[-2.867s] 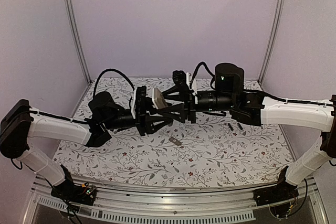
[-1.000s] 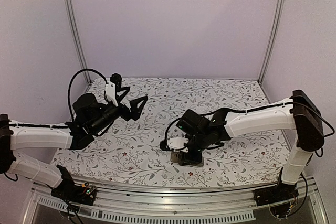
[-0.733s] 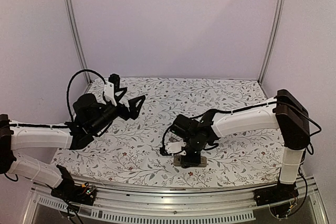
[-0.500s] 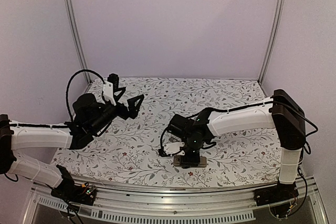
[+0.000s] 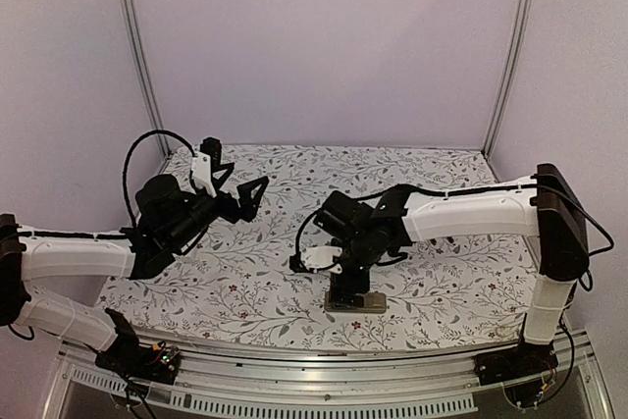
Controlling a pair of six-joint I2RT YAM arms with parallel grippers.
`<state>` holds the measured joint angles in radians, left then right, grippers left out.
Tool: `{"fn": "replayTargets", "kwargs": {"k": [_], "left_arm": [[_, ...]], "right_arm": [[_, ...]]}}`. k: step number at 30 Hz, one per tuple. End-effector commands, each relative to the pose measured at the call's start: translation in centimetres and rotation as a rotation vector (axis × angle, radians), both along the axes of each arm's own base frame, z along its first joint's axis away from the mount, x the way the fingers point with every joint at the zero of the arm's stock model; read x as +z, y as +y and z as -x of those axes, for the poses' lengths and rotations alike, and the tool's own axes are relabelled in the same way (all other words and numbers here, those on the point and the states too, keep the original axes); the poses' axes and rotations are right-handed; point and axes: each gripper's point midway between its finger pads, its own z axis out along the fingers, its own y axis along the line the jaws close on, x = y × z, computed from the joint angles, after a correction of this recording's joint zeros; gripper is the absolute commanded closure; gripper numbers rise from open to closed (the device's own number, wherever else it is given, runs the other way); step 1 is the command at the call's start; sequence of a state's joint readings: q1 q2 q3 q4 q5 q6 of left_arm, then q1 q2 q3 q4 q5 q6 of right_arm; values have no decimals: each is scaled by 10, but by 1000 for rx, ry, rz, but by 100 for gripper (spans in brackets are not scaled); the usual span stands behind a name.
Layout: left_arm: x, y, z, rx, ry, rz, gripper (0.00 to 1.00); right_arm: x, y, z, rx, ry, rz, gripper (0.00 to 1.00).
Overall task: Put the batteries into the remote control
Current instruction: Place the remote control without batteries at the center of the board, then pick up the battery at the center of the board.
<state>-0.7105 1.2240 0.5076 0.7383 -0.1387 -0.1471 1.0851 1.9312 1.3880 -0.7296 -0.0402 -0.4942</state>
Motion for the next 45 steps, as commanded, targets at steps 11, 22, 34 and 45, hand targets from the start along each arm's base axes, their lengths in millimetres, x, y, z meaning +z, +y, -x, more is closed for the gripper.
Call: {"fn": "replayTargets", "kwargs": {"k": [11,22,34,45], "left_arm": [[-13,10,2,9,18,-8,0],[-23,12,0,16,30,-19,0],[-29,14,-5,19,45,-16,0],[-28,15,-5,15,46,-10,0]], "right_arm": [[105,-171,-191,-1184,-62,-401,19],[-13,-228,-175,-1317,94,-29,55],[-43,-250,-171,-1334,75,99,66],[-54,-246,-161,-1331,135,97,90]]}}
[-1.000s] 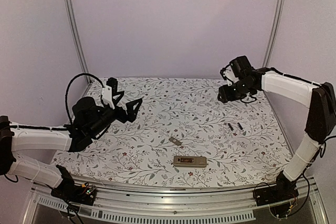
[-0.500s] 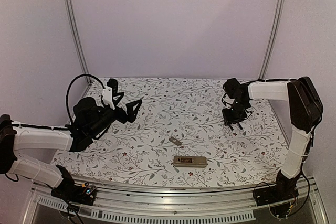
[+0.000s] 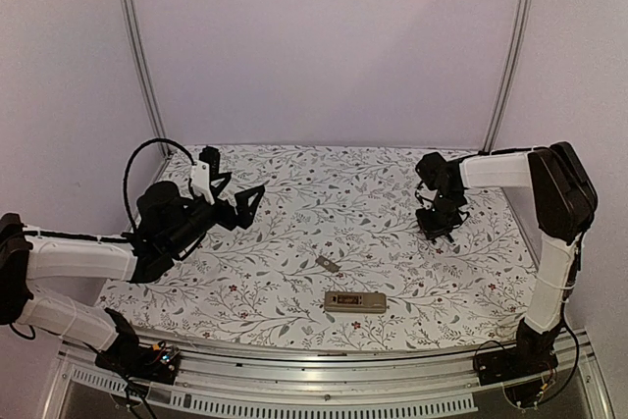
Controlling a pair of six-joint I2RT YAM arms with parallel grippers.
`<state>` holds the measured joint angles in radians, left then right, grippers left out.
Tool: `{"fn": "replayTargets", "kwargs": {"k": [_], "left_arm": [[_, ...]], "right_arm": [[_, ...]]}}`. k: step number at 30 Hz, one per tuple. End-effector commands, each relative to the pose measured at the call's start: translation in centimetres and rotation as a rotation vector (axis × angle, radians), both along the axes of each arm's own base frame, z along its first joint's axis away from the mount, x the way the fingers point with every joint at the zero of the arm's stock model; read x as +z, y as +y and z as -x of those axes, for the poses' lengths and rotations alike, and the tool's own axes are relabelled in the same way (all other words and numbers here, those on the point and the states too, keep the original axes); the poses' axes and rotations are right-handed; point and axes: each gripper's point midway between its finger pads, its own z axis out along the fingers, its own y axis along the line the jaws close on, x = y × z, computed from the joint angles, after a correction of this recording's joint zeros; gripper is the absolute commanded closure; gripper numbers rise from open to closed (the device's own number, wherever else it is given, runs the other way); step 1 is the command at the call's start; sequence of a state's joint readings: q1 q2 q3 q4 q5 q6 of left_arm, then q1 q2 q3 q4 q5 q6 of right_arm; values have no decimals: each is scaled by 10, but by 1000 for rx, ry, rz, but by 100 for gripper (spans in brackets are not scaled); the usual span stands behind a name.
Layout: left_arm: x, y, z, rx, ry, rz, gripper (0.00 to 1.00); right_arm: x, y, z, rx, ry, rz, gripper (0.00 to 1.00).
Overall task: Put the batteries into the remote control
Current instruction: Pick up the battery at the center of the board, then pass from the right arm to the left
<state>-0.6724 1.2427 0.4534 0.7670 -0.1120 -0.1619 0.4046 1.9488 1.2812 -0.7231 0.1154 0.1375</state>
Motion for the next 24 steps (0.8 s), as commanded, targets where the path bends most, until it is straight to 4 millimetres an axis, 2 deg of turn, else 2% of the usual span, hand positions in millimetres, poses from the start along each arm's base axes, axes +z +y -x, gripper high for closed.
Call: {"fn": "replayTargets", "kwargs": {"k": [1,5,8,11,13,15,18,21,24], "left_arm": [[-2,4,-2,5,3,7,0],[-3,6,-1,11,3,8,0],[-1,6,0,6,2,15,0],[1,4,0,-4,-1,28,0],[3,3,2,-15,-7,39,0],[6,1,2,-23,-12,54,0],[9,-4,6,-55,-17,72,1],[15,-12,13,-104,-30,95,3],[19,-23,22,-155,-52,84,4]], "right_arm": [[-17,-1,13,-3,67,-13,93],[-8,4,10,-8,52,-43,100],[10,9,2,-11,6,-72,100],[41,20,-11,-10,-79,-122,100],[69,40,-20,28,-163,-188,100],[100,69,-24,92,-245,-282,100],[157,114,-23,193,-391,-437,100],[215,153,-10,296,-530,-611,100],[264,187,14,416,-644,-772,100]]}}
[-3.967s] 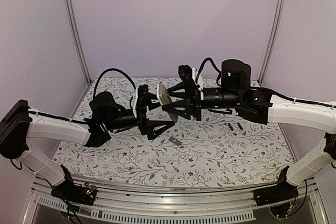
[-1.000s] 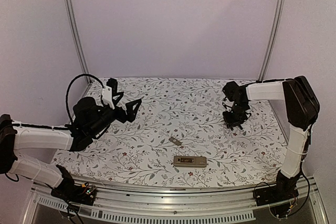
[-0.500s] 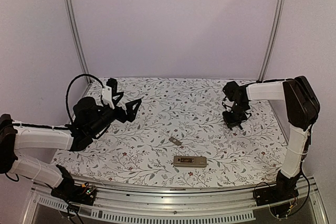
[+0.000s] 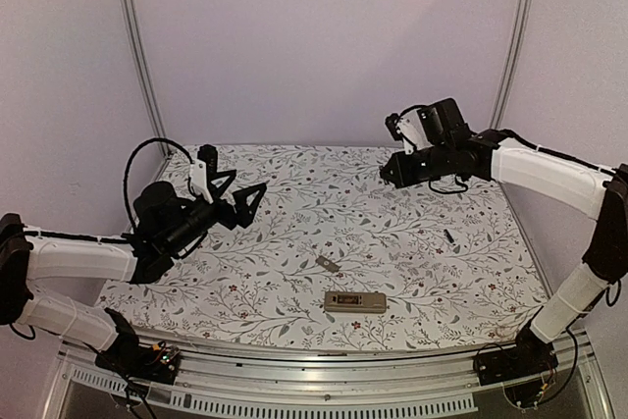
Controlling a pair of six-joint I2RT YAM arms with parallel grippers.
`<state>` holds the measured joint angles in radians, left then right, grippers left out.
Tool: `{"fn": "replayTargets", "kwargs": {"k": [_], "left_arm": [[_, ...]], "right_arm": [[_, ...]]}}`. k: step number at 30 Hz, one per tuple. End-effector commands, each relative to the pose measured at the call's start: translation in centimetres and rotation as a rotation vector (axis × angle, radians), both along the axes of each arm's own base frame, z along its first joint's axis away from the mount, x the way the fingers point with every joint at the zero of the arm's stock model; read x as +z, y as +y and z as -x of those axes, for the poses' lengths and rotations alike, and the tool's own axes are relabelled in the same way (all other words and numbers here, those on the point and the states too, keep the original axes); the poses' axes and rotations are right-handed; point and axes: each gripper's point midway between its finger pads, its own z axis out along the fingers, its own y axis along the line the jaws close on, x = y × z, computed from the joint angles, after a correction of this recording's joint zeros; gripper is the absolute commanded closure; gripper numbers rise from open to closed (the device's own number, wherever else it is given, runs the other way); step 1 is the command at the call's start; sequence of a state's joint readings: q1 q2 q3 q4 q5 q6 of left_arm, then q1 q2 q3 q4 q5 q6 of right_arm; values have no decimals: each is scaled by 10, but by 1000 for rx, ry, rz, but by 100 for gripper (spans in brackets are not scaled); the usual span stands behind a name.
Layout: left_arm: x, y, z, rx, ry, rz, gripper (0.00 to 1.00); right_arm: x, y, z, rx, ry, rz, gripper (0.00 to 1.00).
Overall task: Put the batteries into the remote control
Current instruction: Pass from the right arm to the left
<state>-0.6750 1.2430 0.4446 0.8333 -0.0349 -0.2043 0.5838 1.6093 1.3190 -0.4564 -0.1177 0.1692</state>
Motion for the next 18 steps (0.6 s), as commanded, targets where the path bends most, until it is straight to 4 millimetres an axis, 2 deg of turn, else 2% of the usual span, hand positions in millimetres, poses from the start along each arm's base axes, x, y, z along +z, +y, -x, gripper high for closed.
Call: {"fn": "replayTargets", "kwargs": {"k": [1,2,4,10,14,16,18], "left_arm": [[8,-14,15,-79,-37,12,4],[8,-14,18,-86,-40,9,5],[6,-18,24,-106,-44,-12,5],[-16,-41,53,-213,-57,-146,5],[-38,-67,73,-381,-30,-230,4],[-61,-82,83,-474,47,-321,4],[-75,-95,96,-560,84,-379,4]], "right_arm": [[90,59,31,214,-210,-289,100],[98,65,40,255,-222,-309,100],[101,74,55,323,-220,-315,100],[75,92,104,540,-237,-285,100],[66,86,118,613,-299,-262,100],[50,82,122,647,-285,-209,100],[34,79,126,673,-253,-159,100]]}}
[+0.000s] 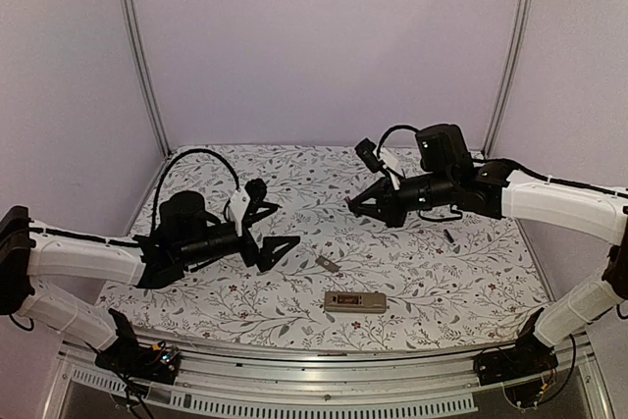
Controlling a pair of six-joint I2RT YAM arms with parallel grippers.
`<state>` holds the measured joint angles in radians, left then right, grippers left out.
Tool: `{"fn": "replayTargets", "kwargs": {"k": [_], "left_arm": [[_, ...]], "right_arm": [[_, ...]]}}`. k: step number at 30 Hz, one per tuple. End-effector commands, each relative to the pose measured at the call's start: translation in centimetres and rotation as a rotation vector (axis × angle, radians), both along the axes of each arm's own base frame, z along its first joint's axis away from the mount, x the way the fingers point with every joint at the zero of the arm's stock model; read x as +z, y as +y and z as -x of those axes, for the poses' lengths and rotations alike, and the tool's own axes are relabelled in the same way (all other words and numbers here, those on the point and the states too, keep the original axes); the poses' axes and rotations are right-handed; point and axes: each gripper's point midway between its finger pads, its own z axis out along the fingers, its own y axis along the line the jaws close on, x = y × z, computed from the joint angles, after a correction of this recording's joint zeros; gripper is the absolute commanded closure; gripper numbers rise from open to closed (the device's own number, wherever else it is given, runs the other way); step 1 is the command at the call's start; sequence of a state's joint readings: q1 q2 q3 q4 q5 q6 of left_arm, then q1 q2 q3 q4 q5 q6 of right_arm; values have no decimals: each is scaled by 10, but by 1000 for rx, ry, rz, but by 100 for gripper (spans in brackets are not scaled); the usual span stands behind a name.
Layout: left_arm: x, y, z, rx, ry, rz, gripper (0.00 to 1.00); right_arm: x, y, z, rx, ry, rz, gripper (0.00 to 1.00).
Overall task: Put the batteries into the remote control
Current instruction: Pass from the right arm to the left
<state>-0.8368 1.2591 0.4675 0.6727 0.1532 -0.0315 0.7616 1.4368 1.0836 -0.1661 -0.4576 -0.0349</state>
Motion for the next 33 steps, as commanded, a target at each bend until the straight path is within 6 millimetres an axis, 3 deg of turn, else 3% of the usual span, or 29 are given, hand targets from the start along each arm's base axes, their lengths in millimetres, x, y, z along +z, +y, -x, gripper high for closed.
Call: {"fn": "replayTargets", "kwargs": {"k": [1,6,14,21,33], "left_arm": [[-45,-29,37,-230,89,-196,4],[-73,-36,66,-386,68,-301,3],[-129,-51,66,-536,97,-535,3],[-155,-82,67,-643,133,-566,6],[-153,-78,69,-615,-23,-579,10]], "right_arm": [[-9,-4,14,110,-78,63,100],[-33,-7,23,157,-53,103,100],[-68,-10,27,197,-34,175,100],[-92,-15,29,220,-14,239,100],[-111,-27,29,206,3,329,100]]}}
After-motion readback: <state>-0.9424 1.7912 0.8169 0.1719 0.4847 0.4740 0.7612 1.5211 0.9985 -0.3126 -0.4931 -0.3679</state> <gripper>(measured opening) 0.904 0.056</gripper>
